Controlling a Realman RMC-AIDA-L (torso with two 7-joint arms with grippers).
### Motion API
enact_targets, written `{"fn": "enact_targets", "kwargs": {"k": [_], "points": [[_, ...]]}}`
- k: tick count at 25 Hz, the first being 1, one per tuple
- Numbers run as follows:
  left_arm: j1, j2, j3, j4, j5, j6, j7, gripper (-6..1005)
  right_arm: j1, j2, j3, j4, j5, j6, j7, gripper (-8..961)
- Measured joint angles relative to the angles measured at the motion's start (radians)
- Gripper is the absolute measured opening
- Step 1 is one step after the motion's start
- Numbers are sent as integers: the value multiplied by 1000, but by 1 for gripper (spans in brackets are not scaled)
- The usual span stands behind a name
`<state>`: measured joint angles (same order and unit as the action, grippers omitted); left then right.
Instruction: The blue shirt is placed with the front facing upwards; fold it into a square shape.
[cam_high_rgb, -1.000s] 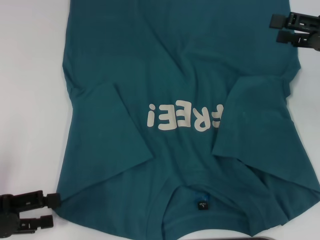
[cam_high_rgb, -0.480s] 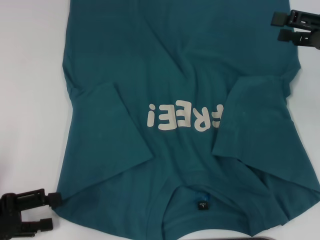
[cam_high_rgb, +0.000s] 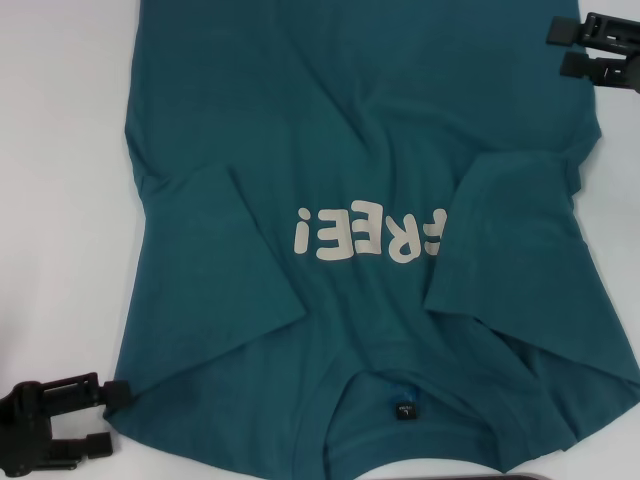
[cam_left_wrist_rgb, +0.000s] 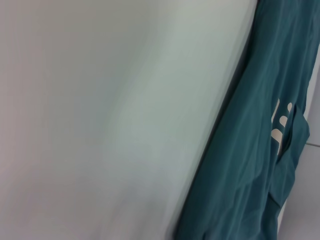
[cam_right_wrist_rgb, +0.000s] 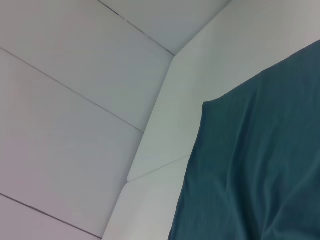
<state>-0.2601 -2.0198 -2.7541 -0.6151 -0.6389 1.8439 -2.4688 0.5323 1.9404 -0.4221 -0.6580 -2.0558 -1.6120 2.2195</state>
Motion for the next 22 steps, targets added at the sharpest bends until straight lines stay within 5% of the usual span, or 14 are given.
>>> {"fn": "enact_targets", "kwargs": {"k": [22], "points": [[-43, -17, -7, 1, 10, -27, -21, 932, -5, -1, 5, 0, -1, 4, 0, 938]]}}
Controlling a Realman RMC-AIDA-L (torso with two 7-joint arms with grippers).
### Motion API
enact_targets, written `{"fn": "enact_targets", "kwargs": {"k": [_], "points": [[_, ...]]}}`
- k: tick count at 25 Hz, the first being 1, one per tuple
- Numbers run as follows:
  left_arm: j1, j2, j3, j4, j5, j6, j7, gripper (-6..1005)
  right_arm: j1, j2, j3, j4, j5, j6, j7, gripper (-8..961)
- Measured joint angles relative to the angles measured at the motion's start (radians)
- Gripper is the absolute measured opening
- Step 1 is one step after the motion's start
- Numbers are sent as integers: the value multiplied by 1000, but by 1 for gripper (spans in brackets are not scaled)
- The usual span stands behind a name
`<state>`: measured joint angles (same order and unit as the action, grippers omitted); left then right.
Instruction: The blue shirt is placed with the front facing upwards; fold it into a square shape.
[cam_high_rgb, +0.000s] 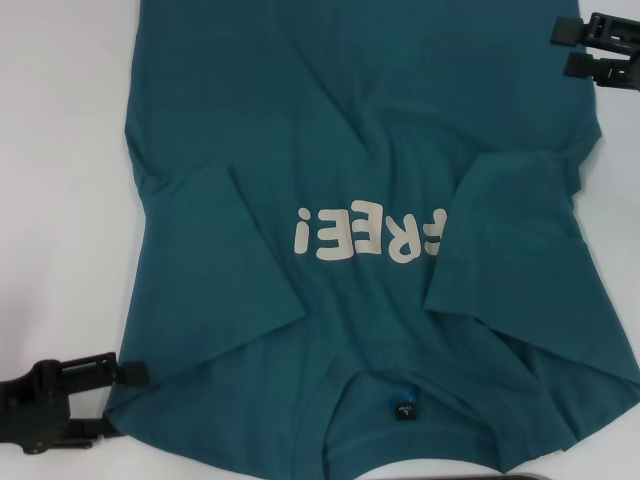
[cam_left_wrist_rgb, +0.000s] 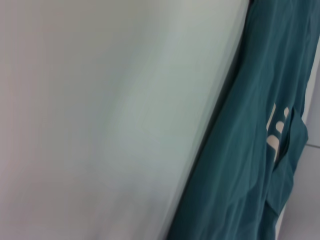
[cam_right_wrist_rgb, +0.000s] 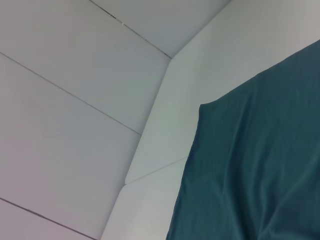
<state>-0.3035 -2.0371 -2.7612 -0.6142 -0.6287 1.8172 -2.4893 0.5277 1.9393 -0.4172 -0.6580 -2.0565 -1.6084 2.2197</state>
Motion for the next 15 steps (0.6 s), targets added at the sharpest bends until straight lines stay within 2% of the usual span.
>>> {"fn": "enact_targets", "kwargs": {"k": [6, 15], "points": [[-6, -1, -4, -5, -9, -16, -19, 933, 0, -1, 0, 0, -1, -1, 0, 938], [-22, -15, -5, -3, -25, 17, -2, 932, 0, -6, 5, 0, 0, 0, 0, 938]]}}
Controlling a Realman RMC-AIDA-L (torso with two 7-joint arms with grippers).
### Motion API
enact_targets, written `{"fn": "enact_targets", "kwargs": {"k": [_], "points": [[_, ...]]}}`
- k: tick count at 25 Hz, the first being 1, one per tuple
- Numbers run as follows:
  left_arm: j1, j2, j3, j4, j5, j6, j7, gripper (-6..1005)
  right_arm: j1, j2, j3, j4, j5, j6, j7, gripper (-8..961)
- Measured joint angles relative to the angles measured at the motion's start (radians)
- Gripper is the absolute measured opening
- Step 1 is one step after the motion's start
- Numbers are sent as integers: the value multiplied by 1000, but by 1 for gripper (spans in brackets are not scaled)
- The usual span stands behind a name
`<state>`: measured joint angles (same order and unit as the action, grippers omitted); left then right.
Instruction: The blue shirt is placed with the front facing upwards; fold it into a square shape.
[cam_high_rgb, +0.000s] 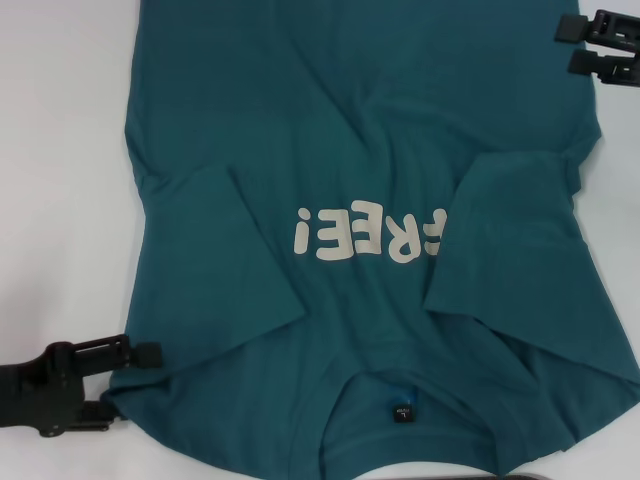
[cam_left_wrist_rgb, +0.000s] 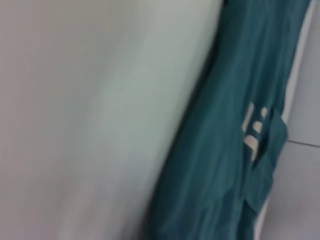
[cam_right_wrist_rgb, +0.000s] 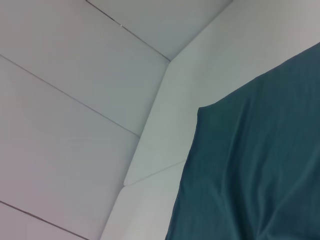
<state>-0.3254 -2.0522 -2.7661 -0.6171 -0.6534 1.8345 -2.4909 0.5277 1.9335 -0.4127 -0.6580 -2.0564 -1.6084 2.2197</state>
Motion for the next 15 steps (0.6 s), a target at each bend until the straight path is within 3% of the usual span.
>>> {"fn": "enact_targets", "kwargs": {"k": [15], "points": [[0, -2, 3, -6, -2, -21, -22, 933, 0, -2, 21, 0, 1, 1, 0, 937]]}}
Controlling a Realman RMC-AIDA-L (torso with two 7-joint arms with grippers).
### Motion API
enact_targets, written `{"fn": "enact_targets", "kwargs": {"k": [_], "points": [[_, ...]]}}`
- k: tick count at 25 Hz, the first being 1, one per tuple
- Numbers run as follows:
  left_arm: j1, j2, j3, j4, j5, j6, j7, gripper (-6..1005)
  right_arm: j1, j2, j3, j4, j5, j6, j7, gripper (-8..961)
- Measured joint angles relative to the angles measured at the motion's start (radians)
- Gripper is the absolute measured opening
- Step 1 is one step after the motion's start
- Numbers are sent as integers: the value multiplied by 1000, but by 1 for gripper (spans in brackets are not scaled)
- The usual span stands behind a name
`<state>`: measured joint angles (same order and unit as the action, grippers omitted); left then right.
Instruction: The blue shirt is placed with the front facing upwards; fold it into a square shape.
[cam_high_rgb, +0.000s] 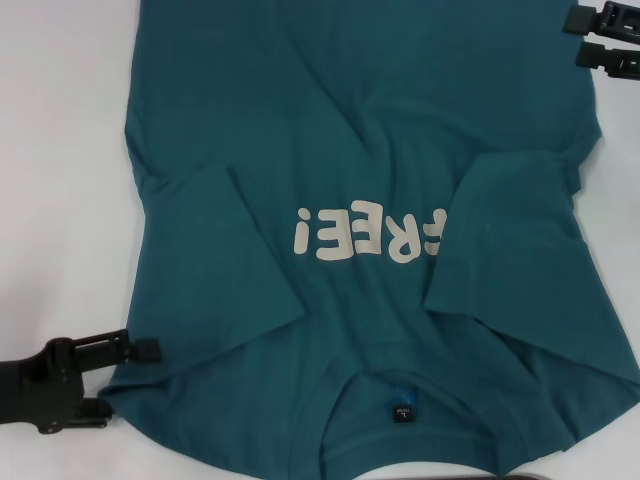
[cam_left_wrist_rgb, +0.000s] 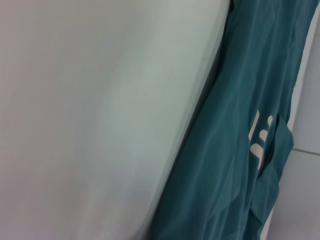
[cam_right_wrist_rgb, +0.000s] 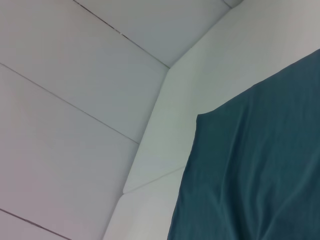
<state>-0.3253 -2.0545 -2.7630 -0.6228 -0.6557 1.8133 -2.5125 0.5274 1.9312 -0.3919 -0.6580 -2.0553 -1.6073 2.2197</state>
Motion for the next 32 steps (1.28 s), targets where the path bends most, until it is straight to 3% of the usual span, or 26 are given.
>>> {"fn": "enact_targets", "kwargs": {"k": [10, 14, 17, 22, 28, 32], "points": [[-9, -1, -3, 0, -7, -7, 0, 929, -4, 0, 2, 3, 0, -2, 0, 937], [-9, -13, -1, -29, -16, 6, 12, 915, -7, -2, 5, 6, 0, -2, 0, 937], [-9, -29, 7, -70, -16, 27, 8, 855, -9, -2, 5, 7, 0, -1, 0, 937], [-6, -30, 7, -81, -13, 33, 4, 756, -10, -3, 17, 8, 2, 1, 0, 937], [-1, -26, 8, -76, -12, 33, 3, 529, -11, -3, 19, 8, 3, 1, 0, 936], [0, -25, 8, -75, -12, 32, 11, 285, -14, -3, 19, 13, 3, 1, 0, 936]]}}
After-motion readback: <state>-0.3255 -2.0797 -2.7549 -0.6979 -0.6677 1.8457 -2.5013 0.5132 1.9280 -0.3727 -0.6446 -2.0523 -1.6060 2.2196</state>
